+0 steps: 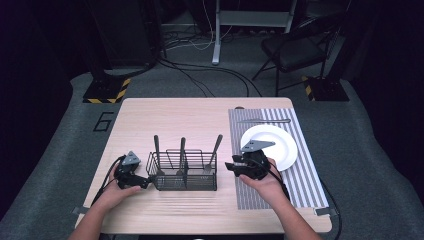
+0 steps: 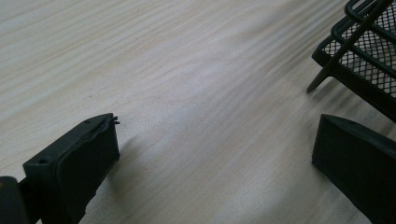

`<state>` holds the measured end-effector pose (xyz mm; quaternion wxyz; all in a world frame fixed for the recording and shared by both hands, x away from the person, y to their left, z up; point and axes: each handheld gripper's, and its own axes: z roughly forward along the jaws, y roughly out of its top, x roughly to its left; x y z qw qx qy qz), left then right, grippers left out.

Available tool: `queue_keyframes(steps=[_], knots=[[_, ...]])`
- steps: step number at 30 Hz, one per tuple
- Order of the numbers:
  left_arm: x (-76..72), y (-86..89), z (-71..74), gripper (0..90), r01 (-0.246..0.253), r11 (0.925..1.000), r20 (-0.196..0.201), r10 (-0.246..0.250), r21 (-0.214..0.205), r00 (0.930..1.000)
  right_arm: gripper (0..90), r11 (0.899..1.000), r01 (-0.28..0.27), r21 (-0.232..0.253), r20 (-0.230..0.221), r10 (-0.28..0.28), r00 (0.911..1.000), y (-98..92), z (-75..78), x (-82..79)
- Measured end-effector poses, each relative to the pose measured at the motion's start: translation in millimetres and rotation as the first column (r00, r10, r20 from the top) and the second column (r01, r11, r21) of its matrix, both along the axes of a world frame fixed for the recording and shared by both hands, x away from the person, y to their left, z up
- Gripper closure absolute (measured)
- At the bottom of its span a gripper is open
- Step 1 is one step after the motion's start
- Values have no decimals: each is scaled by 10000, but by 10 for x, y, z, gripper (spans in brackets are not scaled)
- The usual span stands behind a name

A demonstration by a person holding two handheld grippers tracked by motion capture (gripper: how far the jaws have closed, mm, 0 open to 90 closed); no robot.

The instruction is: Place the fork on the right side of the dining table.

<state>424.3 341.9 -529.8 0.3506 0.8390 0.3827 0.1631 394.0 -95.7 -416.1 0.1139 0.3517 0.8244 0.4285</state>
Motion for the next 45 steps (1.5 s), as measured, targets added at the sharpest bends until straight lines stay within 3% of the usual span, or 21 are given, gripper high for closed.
queue_keyframes(steps=[18, 29, 45], knots=[[0, 1, 1, 2, 6, 10000, 6, -6, 13, 10000, 617, 9989, -300, 354, 162, 295, 9994, 70, 333, 218], [0, 1, 1, 2, 6, 10000, 3, -6, 12, 10000, 612, 9972, -456, 591, -50, 459, 9989, 198, 339, 354], [1, 2, 1, 2, 10, 10000, 6, -10, 13, 10000, 629, 9961, -611, 634, 232, 598, 9979, 343, 435, 485]])
